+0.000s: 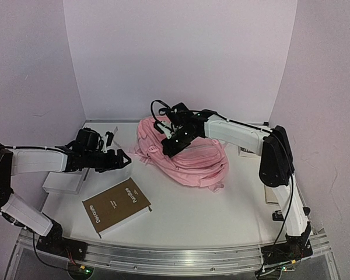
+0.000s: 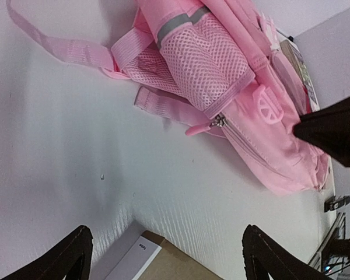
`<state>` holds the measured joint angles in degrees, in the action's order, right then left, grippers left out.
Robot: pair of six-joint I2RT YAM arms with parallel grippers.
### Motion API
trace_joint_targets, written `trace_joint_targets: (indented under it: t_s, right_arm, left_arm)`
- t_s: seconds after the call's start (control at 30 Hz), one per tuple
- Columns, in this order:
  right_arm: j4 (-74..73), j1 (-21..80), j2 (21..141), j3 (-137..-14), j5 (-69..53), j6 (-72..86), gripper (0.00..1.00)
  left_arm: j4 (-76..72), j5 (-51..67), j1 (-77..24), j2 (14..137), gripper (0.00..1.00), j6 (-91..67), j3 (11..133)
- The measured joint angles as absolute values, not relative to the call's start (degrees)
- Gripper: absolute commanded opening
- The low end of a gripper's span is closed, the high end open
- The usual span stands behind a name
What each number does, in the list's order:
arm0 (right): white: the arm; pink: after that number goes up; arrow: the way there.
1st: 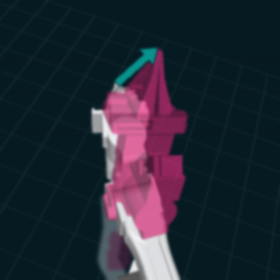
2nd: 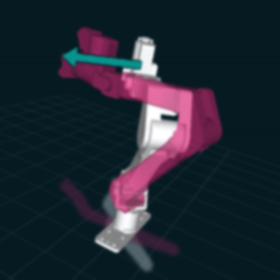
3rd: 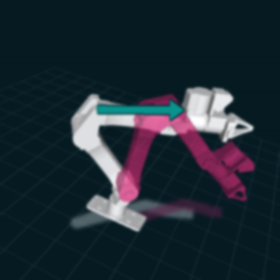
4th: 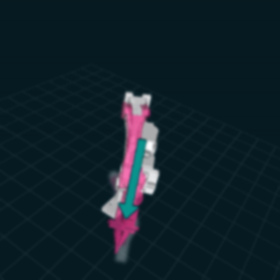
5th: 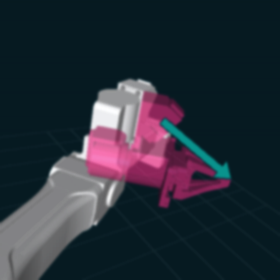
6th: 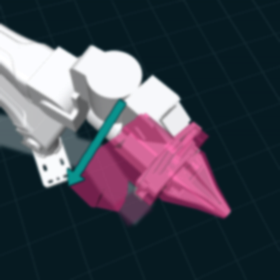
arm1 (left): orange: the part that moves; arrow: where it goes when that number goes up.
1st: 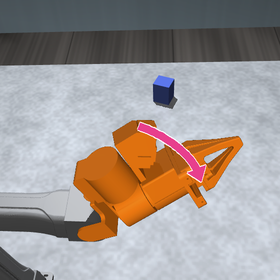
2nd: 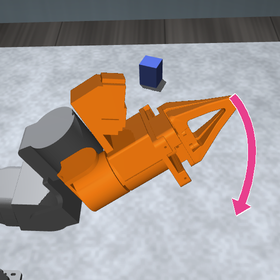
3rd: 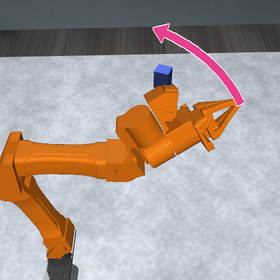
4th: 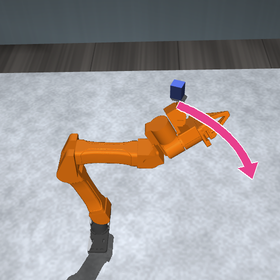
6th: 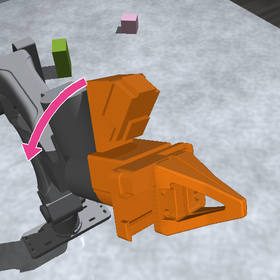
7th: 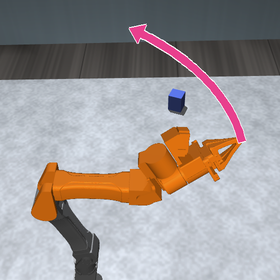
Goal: Pack the student bag
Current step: Unzip the student bag at the center of the board.
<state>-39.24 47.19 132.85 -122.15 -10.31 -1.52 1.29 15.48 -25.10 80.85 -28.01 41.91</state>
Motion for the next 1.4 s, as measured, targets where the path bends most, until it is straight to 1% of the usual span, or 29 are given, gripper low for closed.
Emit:
trace_joint_targets:
  t_s: [0.2, 0.5, 0.6, 0.83, 1.07, 1.23, 1.4]
  right_arm:
    - [-40.1, 46.8, 131.6, -122.1, -12.8, -1.2, 0.00]
    - [-40.4, 46.8, 131.3, -122.3, -14.7, 0.8, 0.00]
    - [-40.4, 46.8, 131.3, -122.4, -15.1, 1.4, 0.00]
    - [-40.6, 46.8, 131.3, -123.6, -15.6, 2.2, 0.00]
    - [-40.8, 46.8, 131.3, -124.4, -16.2, 3.1, 0.00]
    - [-40.8, 46.8, 131.3, -124.4, -16.3, 3.4, 0.00]
    - [-40.8, 46.8, 131.3, -124.4, -16.6, 3.7, 0.00]
  left_arm:
    - [-3.5, 16.8, -25.1, 81.7, 0.75, -19.7, 42.2]
    - [-12.0, 20.7, -25.2, 94.1, 0.52, -13.0, 46.2]
    - [-14.5, 22.0, -25.5, 97.0, 0.49, -11.8, 46.7]
    - [-18.2, 24.4, -27.0, 102.2, 0.50, -9.5, 49.5]
    - [-21.1, 25.2, -27.7, 105.2, 0.49, -8.8, 49.9]
    - [-21.7, 26.0, -27.7, 106.8, 0.43, -8.3, 51.3]
    - [-23.0, 27.3, -27.8, 107.1, 0.32, -7.5, 51.8]
